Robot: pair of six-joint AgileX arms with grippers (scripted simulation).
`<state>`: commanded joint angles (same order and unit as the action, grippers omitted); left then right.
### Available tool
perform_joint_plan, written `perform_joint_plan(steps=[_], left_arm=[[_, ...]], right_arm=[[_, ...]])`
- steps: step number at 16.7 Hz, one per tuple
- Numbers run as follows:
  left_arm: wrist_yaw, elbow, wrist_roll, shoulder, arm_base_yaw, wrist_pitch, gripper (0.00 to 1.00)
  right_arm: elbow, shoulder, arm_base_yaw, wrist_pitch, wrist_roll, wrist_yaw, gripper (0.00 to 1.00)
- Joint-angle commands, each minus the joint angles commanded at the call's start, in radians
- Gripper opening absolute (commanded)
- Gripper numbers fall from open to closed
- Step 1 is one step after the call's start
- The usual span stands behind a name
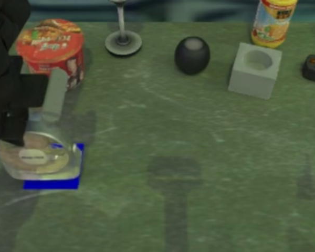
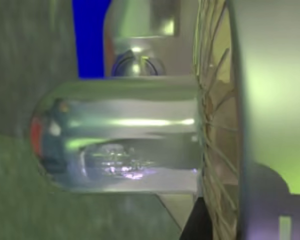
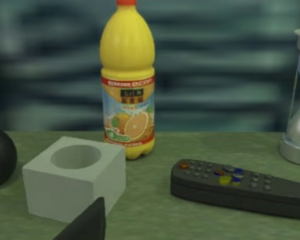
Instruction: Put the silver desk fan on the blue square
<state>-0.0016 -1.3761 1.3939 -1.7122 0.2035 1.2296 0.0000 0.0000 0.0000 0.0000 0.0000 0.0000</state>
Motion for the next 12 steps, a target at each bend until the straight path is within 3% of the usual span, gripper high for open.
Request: perform_joint_plan(steps=[6, 12], left_arm=[[0.000, 0.000, 0.000, 0.000, 0.000, 0.000, 0.98], [0.000, 0.000, 0.000, 0.000, 0.000, 0.000, 1.00]], right_arm=[[0.000, 0.000, 0.000, 0.000, 0.000, 0.000, 1.00], [0.000, 0.000, 0.000, 0.000, 0.000, 0.000, 1.00]])
